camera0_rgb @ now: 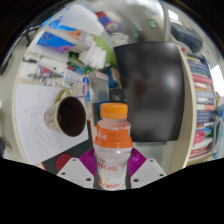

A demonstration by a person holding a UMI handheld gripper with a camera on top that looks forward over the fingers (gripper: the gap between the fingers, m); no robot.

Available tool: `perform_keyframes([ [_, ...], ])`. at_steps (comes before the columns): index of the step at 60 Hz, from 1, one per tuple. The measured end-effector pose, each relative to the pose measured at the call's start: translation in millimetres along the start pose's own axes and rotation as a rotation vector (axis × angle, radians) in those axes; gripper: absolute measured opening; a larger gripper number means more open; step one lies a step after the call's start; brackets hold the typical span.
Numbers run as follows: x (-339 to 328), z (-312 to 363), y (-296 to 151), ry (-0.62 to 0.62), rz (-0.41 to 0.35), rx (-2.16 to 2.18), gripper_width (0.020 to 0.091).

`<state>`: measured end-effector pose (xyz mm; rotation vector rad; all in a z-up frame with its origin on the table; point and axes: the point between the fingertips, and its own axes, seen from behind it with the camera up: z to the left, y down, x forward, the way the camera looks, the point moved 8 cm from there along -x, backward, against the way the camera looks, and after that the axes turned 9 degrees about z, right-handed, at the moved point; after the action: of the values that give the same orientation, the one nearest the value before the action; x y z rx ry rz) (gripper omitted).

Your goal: Pour water

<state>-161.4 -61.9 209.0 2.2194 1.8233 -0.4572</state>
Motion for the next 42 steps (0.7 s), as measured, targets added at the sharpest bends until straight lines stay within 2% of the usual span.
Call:
perform_keyframes([
  [14, -23.2, -20.0, 29.0, -0.114, -0.138, 0.758, 0.0365],
  [23, -2.6, -0.6, 50.8, -0.189, -0.217, 1.100, 0.0362],
  [32, 27.6, 32.1, 66.5, -0.256, -0.238, 1.291, 0.0364],
  [42, 55.4, 52.9, 73.0, -0.255, -0.255, 1.347, 0.0364],
])
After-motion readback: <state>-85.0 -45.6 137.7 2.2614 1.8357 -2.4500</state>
